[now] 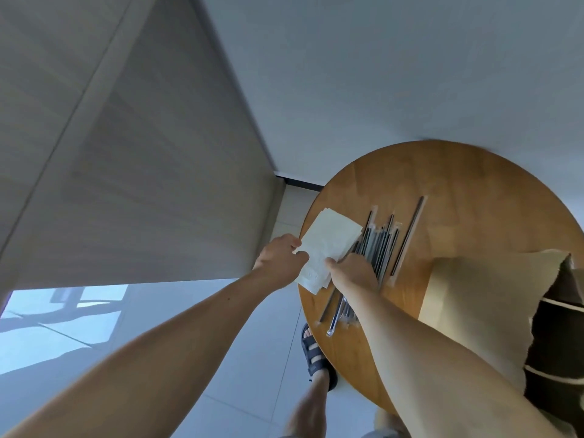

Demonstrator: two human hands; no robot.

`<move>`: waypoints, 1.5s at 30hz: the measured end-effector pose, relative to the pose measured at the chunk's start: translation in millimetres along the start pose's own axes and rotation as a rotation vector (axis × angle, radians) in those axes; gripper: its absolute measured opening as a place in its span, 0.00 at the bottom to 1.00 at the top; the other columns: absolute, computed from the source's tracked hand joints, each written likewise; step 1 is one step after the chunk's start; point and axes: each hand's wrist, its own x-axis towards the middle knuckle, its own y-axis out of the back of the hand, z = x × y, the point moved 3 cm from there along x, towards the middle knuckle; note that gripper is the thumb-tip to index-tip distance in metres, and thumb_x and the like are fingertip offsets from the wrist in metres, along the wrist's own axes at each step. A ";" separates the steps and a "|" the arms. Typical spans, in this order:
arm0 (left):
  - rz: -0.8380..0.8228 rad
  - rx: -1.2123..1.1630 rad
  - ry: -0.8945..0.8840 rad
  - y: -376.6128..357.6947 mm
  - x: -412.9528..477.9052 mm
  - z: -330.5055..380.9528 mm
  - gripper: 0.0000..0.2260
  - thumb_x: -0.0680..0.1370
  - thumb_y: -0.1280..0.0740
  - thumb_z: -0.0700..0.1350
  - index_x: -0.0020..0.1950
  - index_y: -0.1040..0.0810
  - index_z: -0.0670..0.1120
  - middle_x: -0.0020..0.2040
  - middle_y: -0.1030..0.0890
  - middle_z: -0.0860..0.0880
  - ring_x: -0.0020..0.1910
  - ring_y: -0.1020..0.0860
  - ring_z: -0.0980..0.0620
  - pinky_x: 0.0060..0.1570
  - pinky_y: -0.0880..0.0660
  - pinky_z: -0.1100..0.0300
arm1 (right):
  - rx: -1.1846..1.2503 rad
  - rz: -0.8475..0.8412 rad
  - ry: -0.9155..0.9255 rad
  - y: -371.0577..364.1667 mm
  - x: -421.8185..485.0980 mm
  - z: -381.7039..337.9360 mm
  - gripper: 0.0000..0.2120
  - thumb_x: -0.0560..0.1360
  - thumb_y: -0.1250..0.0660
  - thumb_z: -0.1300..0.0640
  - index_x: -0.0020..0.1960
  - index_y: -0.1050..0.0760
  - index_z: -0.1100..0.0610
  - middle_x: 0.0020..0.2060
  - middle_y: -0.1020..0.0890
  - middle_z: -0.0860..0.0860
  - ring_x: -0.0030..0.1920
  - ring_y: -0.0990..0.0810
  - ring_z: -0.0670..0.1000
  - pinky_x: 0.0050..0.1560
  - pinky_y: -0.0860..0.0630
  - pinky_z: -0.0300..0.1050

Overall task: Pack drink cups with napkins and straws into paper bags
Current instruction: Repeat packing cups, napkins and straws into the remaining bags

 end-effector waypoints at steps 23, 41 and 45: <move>0.005 -0.018 -0.020 2.1 -5.1 32.6 0.19 0.79 0.35 0.49 0.69 0.30 0.48 0.59 0.25 0.48 0.55 0.25 0.50 0.41 0.30 0.64 | 0.770 0.136 0.150 33.6 -27.3 -3.6 0.07 0.69 0.31 0.63 0.40 0.26 0.53 0.36 0.23 0.48 0.39 0.24 0.48 0.37 0.30 0.37; -0.201 -0.722 0.136 -13.5 -12.7 44.9 0.12 0.81 0.36 0.43 0.64 0.24 0.43 0.59 0.19 0.42 0.59 0.21 0.40 0.63 0.26 0.43 | 0.419 0.450 -0.210 67.0 30.5 80.4 0.08 0.77 0.31 0.50 0.48 0.25 0.54 0.45 0.17 0.53 0.43 0.19 0.56 0.47 0.20 0.50; -0.186 -0.690 0.124 -21.0 -12.5 37.6 0.11 0.81 0.36 0.45 0.63 0.24 0.45 0.59 0.19 0.45 0.58 0.21 0.42 0.63 0.25 0.43 | 0.141 0.366 -0.197 59.5 46.1 86.6 0.15 0.77 0.32 0.45 0.39 0.26 0.54 0.37 0.18 0.53 0.39 0.18 0.57 0.43 0.19 0.50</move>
